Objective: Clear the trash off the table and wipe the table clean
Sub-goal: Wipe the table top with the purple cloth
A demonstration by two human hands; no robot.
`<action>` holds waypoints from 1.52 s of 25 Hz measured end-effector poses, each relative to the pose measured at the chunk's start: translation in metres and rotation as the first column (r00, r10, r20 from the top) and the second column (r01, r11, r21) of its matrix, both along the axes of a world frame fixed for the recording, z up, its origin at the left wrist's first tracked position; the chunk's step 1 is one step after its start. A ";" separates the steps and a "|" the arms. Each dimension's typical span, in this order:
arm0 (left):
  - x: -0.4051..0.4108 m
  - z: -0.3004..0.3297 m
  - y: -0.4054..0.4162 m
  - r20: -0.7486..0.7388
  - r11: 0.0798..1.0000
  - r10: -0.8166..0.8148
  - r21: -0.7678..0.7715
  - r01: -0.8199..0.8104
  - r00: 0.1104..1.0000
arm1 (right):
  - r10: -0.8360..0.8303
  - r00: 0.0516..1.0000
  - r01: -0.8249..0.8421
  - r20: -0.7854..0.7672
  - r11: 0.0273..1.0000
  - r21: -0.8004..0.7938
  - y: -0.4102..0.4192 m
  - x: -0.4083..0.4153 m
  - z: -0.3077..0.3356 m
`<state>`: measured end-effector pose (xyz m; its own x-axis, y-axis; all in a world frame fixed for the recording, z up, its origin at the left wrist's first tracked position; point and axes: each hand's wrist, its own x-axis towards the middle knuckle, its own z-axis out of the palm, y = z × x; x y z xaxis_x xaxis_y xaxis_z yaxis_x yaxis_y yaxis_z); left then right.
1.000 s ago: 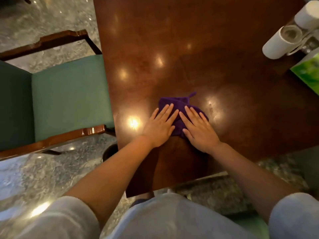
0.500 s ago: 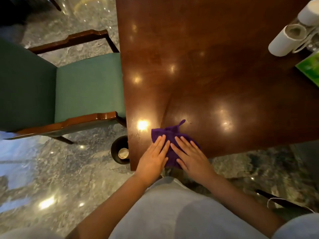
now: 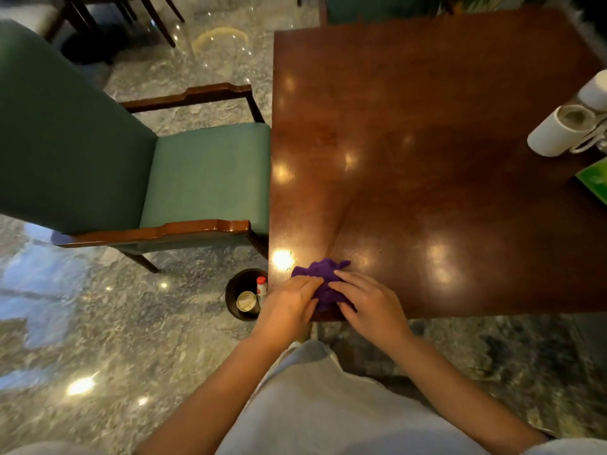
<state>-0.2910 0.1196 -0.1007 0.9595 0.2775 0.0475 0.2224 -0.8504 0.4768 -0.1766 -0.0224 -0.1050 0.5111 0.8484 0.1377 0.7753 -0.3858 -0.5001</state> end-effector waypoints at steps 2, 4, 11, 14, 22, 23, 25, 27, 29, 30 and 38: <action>0.016 0.015 0.015 0.041 0.999 0.037 0.003 -0.037 0.998 | 0.005 0.999 -0.006 0.033 0.999 0.033 0.018 0.019 0.016; 0.034 0.027 0.032 0.076 0.998 0.062 0.018 -0.063 0.995 | 0.027 0.998 -0.029 0.053 0.999 0.041 0.038 0.040 0.031; 0.117 0.063 0.117 0.134 0.991 0.112 0.059 -0.120 0.985 | 0.046 0.988 -0.048 0.147 0.999 0.014 0.127 0.121 0.076; 0.150 0.070 0.153 0.146 0.990 0.108 0.078 -0.120 0.983 | 0.041 0.986 -0.042 0.160 0.999 0.000 0.163 0.153 0.085; 0.239 0.040 0.245 0.036 0.989 0.064 0.129 -0.068 0.997 | 0.082 0.986 -0.070 0.147 0.994 -0.087 0.255 0.238 0.057; 0.248 0.032 0.251 0.034 0.990 0.061 0.126 -0.065 0.998 | 0.078 0.987 -0.065 0.138 0.993 -0.096 0.263 0.246 0.048; 0.261 0.012 0.257 0.029 0.993 0.048 0.103 -0.051 0.998 | 0.061 0.991 -0.045 0.120 0.990 -0.130 0.272 0.260 0.029; 0.269 -0.009 0.259 0.017 0.995 0.054 0.085 -0.055 0.998 | 0.061 0.993 -0.042 0.097 0.981 -0.188 0.274 0.267 0.010; 0.274 -0.025 0.259 0.019 0.994 0.057 0.096 -0.058 0.998 | 0.065 0.996 -0.048 0.060 0.968 -0.247 0.273 0.269 -0.007; 0.277 -0.032 0.257 -0.037 0.993 0.046 0.114 -0.042 0.998 | 0.065 0.997 -0.049 0.046 0.957 -0.286 0.272 0.270 -0.014; 0.276 -0.044 0.248 -0.457 0.969 0.063 0.241 0.055 0.887 | 0.113 0.984 -0.014 0.135 0.813 -0.583 0.265 0.270 -0.029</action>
<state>-0.0146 0.3678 -0.1447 0.8885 0.3178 -0.3309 0.3685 -0.9241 0.1018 0.0932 0.2429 -0.1335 0.4674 0.8261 -0.3149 0.8563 -0.5116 -0.0713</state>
